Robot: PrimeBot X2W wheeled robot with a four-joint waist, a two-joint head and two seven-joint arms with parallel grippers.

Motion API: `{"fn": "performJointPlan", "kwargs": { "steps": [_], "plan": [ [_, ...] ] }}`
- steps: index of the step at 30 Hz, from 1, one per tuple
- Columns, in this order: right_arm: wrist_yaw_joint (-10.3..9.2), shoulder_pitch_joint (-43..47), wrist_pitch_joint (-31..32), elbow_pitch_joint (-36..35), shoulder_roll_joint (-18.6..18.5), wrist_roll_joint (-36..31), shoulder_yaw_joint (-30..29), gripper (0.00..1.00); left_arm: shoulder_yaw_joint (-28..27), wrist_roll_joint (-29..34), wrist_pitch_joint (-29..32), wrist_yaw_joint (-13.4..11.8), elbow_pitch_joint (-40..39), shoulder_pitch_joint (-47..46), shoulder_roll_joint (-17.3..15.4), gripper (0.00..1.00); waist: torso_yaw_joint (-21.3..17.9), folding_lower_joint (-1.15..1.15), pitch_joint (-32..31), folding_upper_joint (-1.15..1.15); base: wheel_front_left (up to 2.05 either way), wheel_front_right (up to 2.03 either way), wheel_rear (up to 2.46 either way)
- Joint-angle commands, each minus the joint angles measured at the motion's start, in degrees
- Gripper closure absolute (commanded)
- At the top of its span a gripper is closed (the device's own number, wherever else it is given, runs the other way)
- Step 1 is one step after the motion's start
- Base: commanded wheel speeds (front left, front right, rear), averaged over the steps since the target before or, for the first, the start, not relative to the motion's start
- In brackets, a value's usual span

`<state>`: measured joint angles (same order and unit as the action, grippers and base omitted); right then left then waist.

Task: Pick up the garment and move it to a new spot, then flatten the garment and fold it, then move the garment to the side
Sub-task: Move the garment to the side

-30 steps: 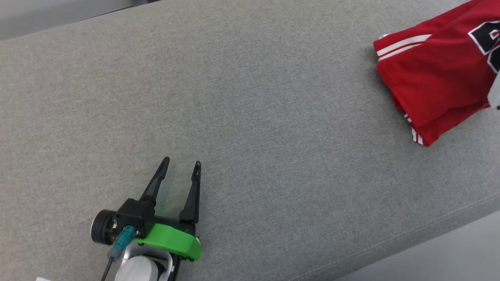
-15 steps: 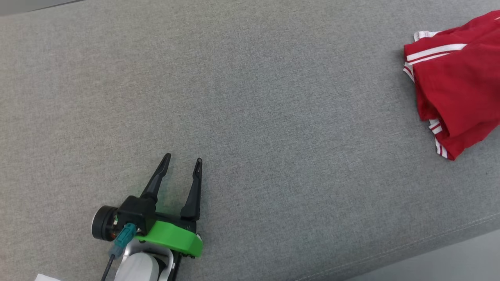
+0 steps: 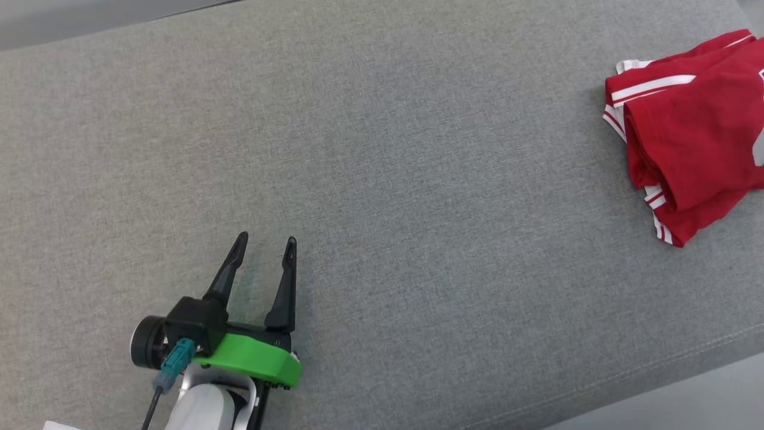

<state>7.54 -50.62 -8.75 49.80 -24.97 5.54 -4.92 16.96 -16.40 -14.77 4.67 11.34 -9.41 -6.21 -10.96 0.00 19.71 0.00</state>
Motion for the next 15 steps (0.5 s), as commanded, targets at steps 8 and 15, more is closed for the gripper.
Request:
{"fn": "performJointPlan", "kwargs": {
  "steps": [8, 15],
  "plan": [
    [-0.11, 1.5, -4.0, -3.6, 3.5, 1.5, 4.3, 0.00, -3.6, -3.0, -0.4, -0.5, -0.3, 0.7, 0.8, 0.00, 2.7, 0.00, -6.8, 0.00, 0.00, 0.00, 0.00],
    [-0.11, 6.2, -6.0, -6.6, 9.0, 1.7, 5.3, 0.00, -6.9, -4.6, -0.4, -0.2, 0.4, 2.2, 1.5, 0.00, 6.0, 0.00, -12.0, 0.00, 0.00, 0.00, 0.00]
  ]
}}
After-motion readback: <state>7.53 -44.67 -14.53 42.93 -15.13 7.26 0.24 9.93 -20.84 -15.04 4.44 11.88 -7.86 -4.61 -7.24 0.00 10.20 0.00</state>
